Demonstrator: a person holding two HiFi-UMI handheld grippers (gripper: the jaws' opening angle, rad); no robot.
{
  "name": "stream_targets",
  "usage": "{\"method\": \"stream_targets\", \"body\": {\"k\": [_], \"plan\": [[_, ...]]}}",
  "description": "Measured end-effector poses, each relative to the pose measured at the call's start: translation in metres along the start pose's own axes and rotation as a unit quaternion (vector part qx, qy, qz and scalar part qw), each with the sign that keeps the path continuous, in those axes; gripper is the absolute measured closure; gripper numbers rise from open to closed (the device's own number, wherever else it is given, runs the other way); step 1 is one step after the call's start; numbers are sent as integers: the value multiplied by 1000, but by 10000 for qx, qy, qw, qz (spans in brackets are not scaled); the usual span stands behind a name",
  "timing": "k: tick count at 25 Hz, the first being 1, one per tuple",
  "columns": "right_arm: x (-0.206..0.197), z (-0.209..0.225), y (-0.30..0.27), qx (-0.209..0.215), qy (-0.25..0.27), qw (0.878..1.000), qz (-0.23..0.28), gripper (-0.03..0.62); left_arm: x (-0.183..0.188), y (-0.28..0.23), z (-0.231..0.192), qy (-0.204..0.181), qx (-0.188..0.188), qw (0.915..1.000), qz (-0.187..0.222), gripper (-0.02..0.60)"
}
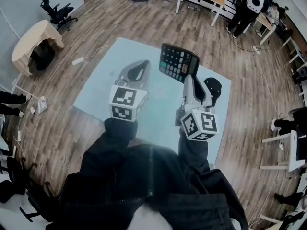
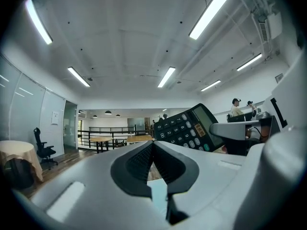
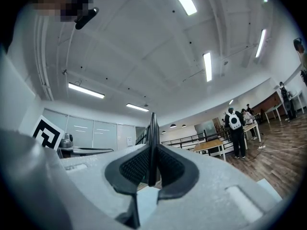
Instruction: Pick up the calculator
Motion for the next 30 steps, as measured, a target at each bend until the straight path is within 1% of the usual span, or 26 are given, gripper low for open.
{"method": "stream_targets", "body": {"k": [5, 9, 19, 30], "plan": [[6, 5, 6, -42, 81, 9999, 131, 553, 2, -5, 12, -30, -109, 9999, 57, 583], [7, 9, 11, -65, 133, 9998, 160, 553, 0, -5, 18, -34, -124, 9999, 95, 584], [10, 10, 11, -34, 238, 9996, 137, 553, -2, -6, 18, 25, -70, 10000, 61, 583], [12, 6, 15, -24, 286, 9996, 79, 553, -4, -1, 19, 102, -89, 9999, -15, 583]]}}
Point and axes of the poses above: the fingertips, and each gripper's own axes: y backward along the fingers, z to its right, x out of its top, the point moved 5 cm from there along y, backward along the fingers, and after that the axes turned 12 degrees about z, right-handed, at the moved point
